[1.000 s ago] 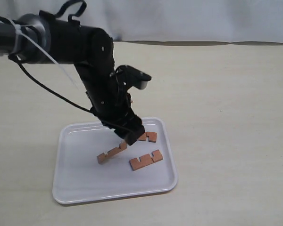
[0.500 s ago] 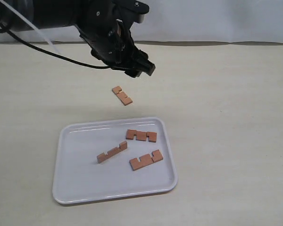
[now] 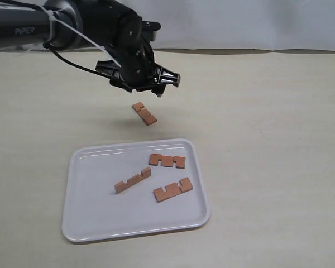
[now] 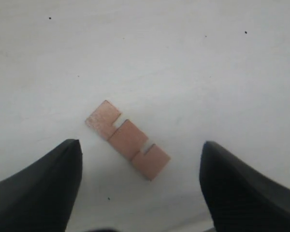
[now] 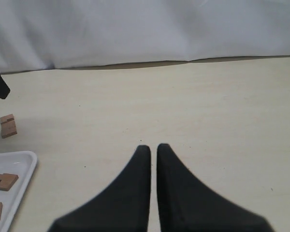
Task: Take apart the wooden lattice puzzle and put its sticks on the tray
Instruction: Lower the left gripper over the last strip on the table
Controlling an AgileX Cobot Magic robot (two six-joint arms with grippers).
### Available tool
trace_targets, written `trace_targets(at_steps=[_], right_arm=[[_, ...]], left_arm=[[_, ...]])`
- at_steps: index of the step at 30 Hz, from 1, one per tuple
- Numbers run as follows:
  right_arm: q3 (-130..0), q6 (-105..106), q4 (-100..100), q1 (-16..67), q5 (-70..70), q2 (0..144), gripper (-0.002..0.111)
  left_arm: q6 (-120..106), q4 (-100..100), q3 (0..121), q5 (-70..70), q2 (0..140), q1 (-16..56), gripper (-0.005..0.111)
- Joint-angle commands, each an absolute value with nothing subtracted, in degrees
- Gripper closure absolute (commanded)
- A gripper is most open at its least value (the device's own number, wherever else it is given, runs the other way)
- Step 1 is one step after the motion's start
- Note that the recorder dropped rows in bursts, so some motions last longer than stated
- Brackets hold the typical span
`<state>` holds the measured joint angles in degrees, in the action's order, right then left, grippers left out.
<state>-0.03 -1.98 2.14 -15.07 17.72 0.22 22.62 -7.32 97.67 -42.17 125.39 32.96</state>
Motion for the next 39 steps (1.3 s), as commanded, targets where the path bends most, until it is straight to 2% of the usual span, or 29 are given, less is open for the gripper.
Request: trace_targets(at_steps=[1,14,39], right_arm=[[0.0,-1.6,2.3,-15.2,17.0,0.0,0.104],[0.0,-1.6,2.3,-15.2,17.0,0.0,0.104],[0.0,-1.6,2.3,-15.2,17.0,0.0,0.104]], left_arm=[[29.9,-6.7,98.4,-40.8,127.4,32.8,0.042],[37.8,-6.5,98.4,-39.4,129.4,32.6,0.042],[38.6,-9.7,100.7,-45.7,132.6,33.4,0.042]])
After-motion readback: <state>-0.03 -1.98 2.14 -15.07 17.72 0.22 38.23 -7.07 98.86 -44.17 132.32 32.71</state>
